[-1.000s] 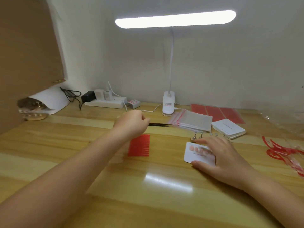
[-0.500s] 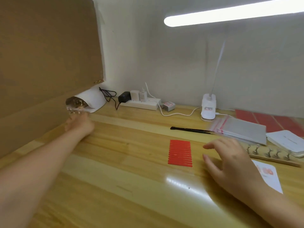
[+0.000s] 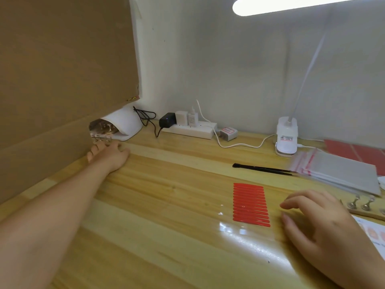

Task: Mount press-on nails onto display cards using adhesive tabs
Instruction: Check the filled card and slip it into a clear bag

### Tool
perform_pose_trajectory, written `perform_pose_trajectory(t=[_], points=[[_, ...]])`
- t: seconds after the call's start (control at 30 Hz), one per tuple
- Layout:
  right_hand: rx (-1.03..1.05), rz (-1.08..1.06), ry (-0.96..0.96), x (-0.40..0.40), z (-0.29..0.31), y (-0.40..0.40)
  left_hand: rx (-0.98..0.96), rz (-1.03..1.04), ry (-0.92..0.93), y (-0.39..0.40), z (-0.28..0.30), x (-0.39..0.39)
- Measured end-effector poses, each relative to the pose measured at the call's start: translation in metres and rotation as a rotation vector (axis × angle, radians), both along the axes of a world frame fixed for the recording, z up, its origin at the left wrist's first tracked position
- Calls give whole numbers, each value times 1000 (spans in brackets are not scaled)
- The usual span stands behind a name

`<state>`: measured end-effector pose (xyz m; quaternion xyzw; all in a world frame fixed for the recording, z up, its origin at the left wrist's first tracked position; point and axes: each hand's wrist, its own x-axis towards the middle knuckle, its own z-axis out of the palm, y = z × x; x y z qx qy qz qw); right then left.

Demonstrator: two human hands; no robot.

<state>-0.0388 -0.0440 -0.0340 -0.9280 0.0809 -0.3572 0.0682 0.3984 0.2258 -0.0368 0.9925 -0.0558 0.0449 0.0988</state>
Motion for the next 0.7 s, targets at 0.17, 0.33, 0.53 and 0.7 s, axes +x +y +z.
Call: perform_pose_trajectory(t=[0.17, 0.33, 0.53, 0.7], points=[[12, -3, -5, 0, -2, -1, 71, -28, -12, -2, 0, -2], [3, 8, -12, 0, 0, 2, 201, -92, -18, -2, 6, -8], [-1, 17, -17, 0, -2, 0, 306, -202, -70, 0, 12, -17], [1, 21, -3, -1, -3, -1, 298, -272, -96, 3, 10, -22]])
